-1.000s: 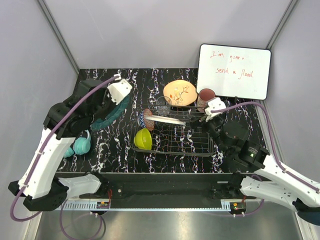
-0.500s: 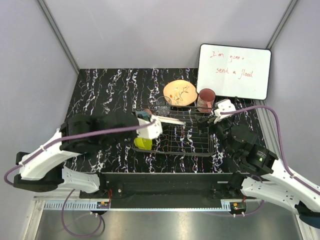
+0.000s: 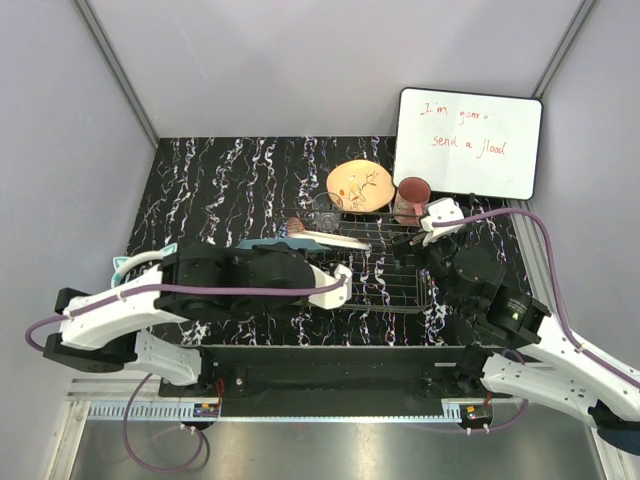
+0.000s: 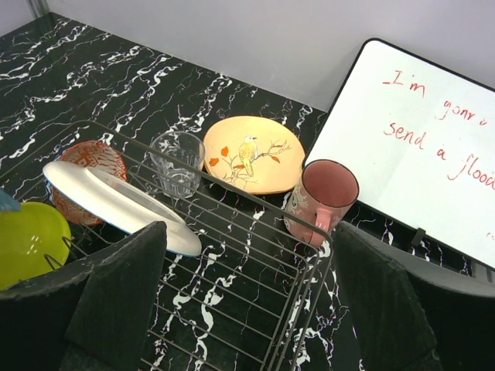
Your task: Load the mixed dishes into the dish rack
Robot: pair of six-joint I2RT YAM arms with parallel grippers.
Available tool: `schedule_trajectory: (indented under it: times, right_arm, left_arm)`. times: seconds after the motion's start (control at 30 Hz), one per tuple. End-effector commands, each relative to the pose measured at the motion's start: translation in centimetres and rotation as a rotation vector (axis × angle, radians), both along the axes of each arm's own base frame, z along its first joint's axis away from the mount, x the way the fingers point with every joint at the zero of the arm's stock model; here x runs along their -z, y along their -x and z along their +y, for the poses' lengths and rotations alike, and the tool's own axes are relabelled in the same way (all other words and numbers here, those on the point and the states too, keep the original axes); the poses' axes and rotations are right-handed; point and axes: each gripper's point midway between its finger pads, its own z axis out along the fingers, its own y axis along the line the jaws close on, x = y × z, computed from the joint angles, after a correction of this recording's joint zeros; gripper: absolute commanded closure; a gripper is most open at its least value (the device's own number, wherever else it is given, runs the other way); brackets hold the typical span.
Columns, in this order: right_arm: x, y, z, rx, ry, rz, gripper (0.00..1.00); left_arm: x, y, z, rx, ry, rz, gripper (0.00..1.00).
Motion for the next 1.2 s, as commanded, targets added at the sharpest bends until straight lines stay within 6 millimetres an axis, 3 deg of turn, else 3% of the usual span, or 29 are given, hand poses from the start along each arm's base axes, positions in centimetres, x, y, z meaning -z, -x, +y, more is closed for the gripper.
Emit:
schedule_trajectory:
  times: [0.0,0.3,0.73,1.17]
  right_arm:
    - [-0.6,0.2,-0.9,0.026,-0.038,-0.016,0.04]
    - [-0.7,0.9,-2.3,0.041,-0.064,-0.030,0.04]
    - [0.7,1.5,-3.0,0.042,-0.086,-0.020,0.04]
    - [1.1,2.1,-3.6,0.037,-0.109,-0.012,0.04]
  left_arm:
    - [-1.4,-0.2,-1.8,0.010,0.034,-0.050,1.00]
    - [1.3,0.9,-4.2,0.042,0.028,0.034,1.00]
    - [5.0,0.2,-7.7,0.043,0.058,-0.022,1.00]
    - [4.8,-0.2,-10.9,0.075,0.062,-0.053,1.00]
